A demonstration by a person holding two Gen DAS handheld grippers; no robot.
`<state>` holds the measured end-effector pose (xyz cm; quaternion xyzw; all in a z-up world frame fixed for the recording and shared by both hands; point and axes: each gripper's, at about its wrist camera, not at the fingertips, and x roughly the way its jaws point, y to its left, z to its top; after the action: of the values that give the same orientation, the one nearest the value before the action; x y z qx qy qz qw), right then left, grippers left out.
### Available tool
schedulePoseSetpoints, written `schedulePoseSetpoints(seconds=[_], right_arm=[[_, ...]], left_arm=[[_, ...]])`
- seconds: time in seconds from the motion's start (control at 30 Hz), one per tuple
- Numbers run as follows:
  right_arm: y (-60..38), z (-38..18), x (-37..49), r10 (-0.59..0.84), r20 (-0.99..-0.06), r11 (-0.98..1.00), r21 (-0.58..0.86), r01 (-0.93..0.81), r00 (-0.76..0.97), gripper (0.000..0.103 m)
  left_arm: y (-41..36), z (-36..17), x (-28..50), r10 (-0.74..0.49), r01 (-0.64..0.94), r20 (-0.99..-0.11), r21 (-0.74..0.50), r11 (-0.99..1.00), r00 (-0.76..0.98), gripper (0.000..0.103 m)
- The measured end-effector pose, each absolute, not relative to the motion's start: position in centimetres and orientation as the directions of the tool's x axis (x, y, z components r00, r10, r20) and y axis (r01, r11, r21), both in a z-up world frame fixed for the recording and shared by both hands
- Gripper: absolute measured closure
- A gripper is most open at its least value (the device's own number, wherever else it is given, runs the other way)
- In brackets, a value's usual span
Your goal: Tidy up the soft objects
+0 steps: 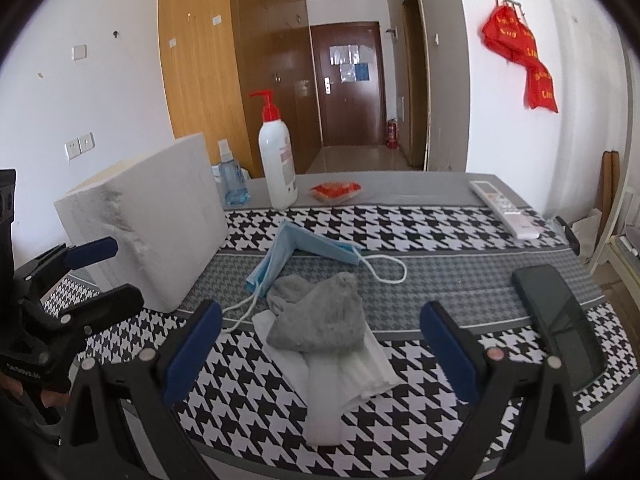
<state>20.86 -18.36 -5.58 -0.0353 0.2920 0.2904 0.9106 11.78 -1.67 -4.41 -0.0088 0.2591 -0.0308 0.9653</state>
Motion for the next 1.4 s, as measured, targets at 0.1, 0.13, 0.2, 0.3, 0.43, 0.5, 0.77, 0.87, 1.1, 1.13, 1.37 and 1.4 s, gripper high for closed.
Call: schedulePoseSetpoints(seconds=[0.1, 0.13, 0.2, 0.3, 0.43, 0.5, 0.77, 0.87, 1.1, 1.13, 1.37, 1.4], right_arm=[[-18.0, -6.1, 21.6, 0.511, -0.572, 0.824, 0.114, -0.554, 0.642, 0.008], [-17.9, -6.3, 21.9, 0.509, -0.579, 0.825, 0.117, -0.554, 0.636, 0.010], [-17.7, -6.7, 22.3, 0.509, -0.594, 0.822, 0.122, -0.556, 0.623, 0.012], [-17.4, -7.3, 22.9, 0.507, -0.611, 0.822, 0.129, -0.555, 0.608, 0.013], [-16.8, -7.9, 23.4, 0.514, -0.632, 0.813, 0.144, -0.564, 0.580, 0.021], [-16.5, -8.2, 23.7, 0.514, -0.645, 0.811, 0.150, -0.565, 0.566, 0.026], [-16.2, -9.0, 24.4, 0.495, -0.672, 0.817, 0.146, -0.558, 0.550, 0.036], [-16.3, -9.2, 24.6, 0.480, -0.681, 0.826, 0.139, -0.547, 0.553, 0.038], [-16.2, -10.1, 25.2, 0.461, -0.709, 0.832, 0.136, -0.538, 0.534, 0.047], [-16.3, -10.3, 25.2, 0.454, -0.715, 0.834, 0.132, -0.535, 0.531, 0.052], [-16.4, -10.3, 24.9, 0.460, -0.714, 0.829, 0.134, -0.542, 0.527, 0.074], [-16.4, -10.2, 24.9, 0.463, -0.711, 0.828, 0.136, -0.543, 0.528, 0.076]], left_arm=[[-1.6, -4.7, 12.0, -0.060, 0.050, -0.513, -0.034, 0.998, 0.856, 0.001], [-1.5, -4.8, 12.1, -0.058, 0.047, -0.516, -0.034, 0.998, 0.854, 0.001], [-1.4, -4.9, 12.1, -0.056, 0.043, -0.519, -0.037, 0.998, 0.853, 0.001], [-1.3, -5.0, 12.2, -0.055, 0.041, -0.523, -0.038, 0.998, 0.851, 0.001], [-1.2, -5.1, 12.3, -0.056, 0.044, -0.525, -0.037, 0.998, 0.849, 0.001], [-1.2, -5.2, 12.3, -0.057, 0.045, -0.528, -0.037, 0.998, 0.847, 0.001], [-1.4, -5.5, 12.5, -0.061, 0.048, -0.536, -0.038, 0.998, 0.842, 0.001], [-1.4, -5.6, 12.4, -0.062, 0.050, -0.538, -0.037, 0.998, 0.841, 0.001], [-1.6, -5.7, 12.3, -0.065, 0.053, -0.540, -0.037, 0.998, 0.839, 0.001], [-1.6, -5.7, 12.3, -0.065, 0.054, -0.541, -0.037, 0.998, 0.838, 0.001], [-1.6, -5.7, 12.1, -0.065, 0.051, -0.543, -0.041, 0.998, 0.837, 0.001], [-1.6, -5.7, 12.1, -0.064, 0.050, -0.544, -0.041, 0.998, 0.837, 0.001]])
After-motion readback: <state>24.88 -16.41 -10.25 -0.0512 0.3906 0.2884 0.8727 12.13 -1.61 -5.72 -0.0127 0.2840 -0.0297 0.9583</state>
